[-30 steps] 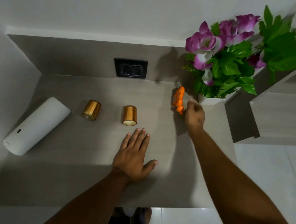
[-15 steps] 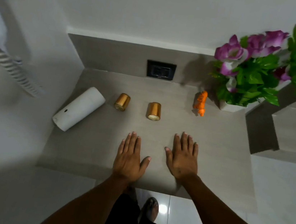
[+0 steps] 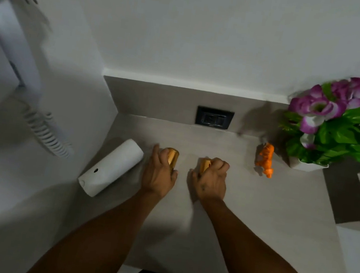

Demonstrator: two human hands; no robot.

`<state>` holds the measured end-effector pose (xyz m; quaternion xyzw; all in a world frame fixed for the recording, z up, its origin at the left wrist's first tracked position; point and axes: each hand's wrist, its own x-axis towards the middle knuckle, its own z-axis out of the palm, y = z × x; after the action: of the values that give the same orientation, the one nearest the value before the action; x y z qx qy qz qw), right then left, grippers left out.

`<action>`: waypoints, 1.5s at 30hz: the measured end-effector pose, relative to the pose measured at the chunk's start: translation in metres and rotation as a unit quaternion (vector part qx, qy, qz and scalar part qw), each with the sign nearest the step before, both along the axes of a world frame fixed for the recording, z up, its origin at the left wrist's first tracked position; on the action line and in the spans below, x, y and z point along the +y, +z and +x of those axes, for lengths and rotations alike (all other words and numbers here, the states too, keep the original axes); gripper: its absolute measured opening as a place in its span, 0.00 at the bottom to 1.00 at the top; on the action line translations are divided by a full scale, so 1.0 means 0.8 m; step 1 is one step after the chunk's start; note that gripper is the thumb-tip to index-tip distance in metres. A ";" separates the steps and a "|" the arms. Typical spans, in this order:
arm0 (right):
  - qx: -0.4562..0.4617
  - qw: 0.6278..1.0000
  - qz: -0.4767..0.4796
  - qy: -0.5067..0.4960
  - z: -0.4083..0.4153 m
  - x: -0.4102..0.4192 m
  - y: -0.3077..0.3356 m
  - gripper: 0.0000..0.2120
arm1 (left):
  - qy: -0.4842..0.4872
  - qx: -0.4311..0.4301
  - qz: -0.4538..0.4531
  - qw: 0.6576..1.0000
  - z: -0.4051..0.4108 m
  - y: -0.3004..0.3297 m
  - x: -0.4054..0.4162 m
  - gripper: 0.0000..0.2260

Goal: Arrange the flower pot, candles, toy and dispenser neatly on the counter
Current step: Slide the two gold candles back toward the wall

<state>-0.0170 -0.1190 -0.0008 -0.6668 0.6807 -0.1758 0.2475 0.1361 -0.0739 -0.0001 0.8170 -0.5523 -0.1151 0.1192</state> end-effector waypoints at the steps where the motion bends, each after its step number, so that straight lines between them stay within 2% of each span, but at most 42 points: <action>1: -0.009 1.000 0.007 -0.002 0.001 -0.008 0.000 0.28 | -0.005 -0.003 0.001 1.000 0.002 0.002 -0.008 0.31; 4: -0.031 0.999 0.011 0.004 -0.007 -0.033 0.002 0.24 | -0.028 0.015 -0.014 0.999 0.009 0.012 -0.032 0.23; 9: -0.084 0.995 0.037 -0.043 -0.025 -0.077 0.006 0.25 | -0.054 0.080 -0.027 0.995 0.020 0.033 -0.080 0.20; 14: -0.132 0.985 0.056 -0.099 -0.031 -0.105 -0.003 0.27 | -0.007 0.139 -0.064 0.988 0.010 0.027 -0.110 0.15; 20: -0.156 0.978 0.065 -0.119 -0.028 -0.129 -0.016 0.26 | 0.045 0.194 -0.079 0.977 0.005 0.009 -0.131 0.19; 24: -0.146 0.979 0.073 -0.123 -0.029 -0.140 -0.025 0.29 | 0.044 0.246 -0.084 0.965 0.008 -0.004 -0.136 0.22; 29: -0.142 0.979 0.066 -0.133 -0.030 -0.151 -0.021 0.31 | 0.052 0.271 -0.105 0.955 0.011 -0.011 -0.141 0.24; 45: -0.150 0.976 0.057 -0.145 -0.039 -0.150 -0.024 0.33 | 0.038 0.242 -0.074 0.967 0.015 -0.023 -0.156 0.29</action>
<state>-0.0479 -0.2392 -0.0197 -0.5120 0.7341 -0.2682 0.3565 0.1478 -0.1985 -0.0186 0.7738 -0.4828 -0.2642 0.3137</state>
